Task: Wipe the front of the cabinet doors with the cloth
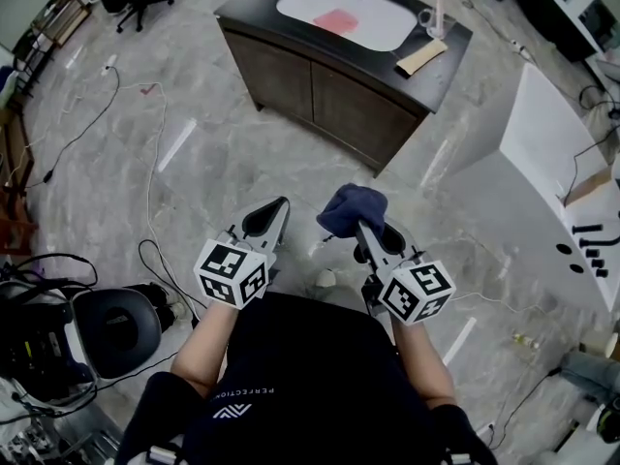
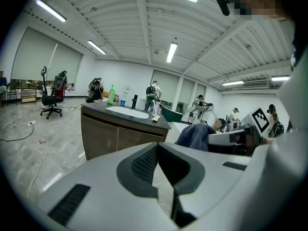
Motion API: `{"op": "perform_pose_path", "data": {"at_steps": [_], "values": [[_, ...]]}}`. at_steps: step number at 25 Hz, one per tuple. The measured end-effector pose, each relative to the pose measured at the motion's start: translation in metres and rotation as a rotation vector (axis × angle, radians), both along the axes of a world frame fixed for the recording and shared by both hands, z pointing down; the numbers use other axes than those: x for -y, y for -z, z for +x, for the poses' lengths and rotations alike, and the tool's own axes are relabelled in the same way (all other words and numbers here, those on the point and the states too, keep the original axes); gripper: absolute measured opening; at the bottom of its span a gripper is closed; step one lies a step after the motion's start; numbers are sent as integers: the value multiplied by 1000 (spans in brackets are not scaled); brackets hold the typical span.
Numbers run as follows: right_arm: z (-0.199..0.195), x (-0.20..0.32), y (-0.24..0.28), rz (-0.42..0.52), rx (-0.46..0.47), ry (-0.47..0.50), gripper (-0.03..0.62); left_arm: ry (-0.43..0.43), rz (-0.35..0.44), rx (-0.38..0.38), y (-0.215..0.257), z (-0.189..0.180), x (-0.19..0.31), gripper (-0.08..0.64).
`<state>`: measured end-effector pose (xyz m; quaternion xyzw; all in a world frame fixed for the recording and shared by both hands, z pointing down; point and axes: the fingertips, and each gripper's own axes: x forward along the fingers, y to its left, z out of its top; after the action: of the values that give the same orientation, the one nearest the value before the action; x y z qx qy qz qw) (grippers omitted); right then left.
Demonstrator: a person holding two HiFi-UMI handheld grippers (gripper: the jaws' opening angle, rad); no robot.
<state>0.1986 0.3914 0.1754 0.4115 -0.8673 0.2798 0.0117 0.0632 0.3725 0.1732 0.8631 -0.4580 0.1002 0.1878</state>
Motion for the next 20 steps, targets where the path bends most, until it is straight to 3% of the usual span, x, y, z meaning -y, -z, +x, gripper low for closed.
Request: {"op": "perform_pose_path", "data": {"at_steps": [9,20], "values": [[-19,51,-15,-9,-36,-56,71,-56,24,-10,-6,-23,56,8],[-102,165,-24,-35,-99,-199,71,-180,-4,-44,-1,-107,181,8]]}}
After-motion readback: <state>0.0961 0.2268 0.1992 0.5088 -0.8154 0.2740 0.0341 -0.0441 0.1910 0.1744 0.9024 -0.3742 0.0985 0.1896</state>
